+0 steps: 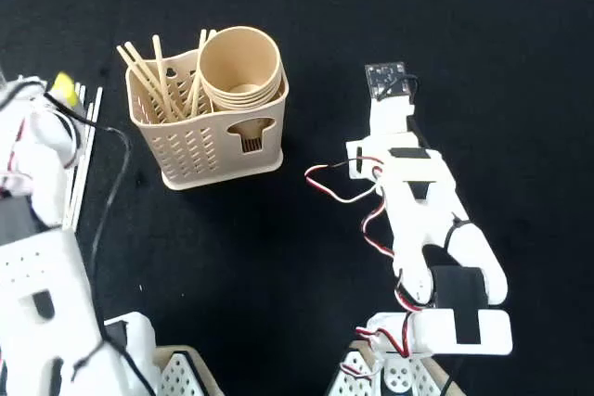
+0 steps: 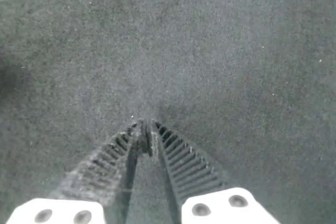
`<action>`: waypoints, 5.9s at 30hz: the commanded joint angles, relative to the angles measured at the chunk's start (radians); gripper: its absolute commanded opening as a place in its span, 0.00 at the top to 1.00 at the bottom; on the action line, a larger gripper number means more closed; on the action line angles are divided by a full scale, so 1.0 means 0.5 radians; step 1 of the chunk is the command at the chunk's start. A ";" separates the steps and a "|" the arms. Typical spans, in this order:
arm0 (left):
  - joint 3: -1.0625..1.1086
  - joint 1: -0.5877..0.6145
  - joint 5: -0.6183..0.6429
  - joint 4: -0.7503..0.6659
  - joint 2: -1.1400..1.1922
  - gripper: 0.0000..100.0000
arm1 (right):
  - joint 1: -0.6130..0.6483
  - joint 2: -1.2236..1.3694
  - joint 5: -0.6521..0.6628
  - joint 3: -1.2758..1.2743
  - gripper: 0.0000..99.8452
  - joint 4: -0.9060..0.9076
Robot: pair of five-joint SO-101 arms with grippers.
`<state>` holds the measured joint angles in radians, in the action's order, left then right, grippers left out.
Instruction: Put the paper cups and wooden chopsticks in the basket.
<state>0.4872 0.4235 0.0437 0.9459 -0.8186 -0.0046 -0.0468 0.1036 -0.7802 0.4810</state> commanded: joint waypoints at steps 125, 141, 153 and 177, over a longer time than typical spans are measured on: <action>-2.561 -0.063 -0.003 1.350 1.246 0.97 | 0.028 -0.008 0.018 0.106 0.99 0.015; 0.158 -0.446 0.058 -0.767 -0.614 0.97 | 0.031 -0.008 0.018 0.106 0.99 0.015; 0.640 -0.753 0.068 -1.633 -0.770 0.97 | 0.034 -0.008 0.018 0.109 0.99 0.009; 0.802 -0.606 0.347 -2.071 -0.034 0.97 | 0.031 -0.008 0.018 0.112 0.99 0.006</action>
<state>0.8753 0.0890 0.1465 -0.0698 -0.8385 -0.0046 -0.0468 0.1036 -0.7802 0.4810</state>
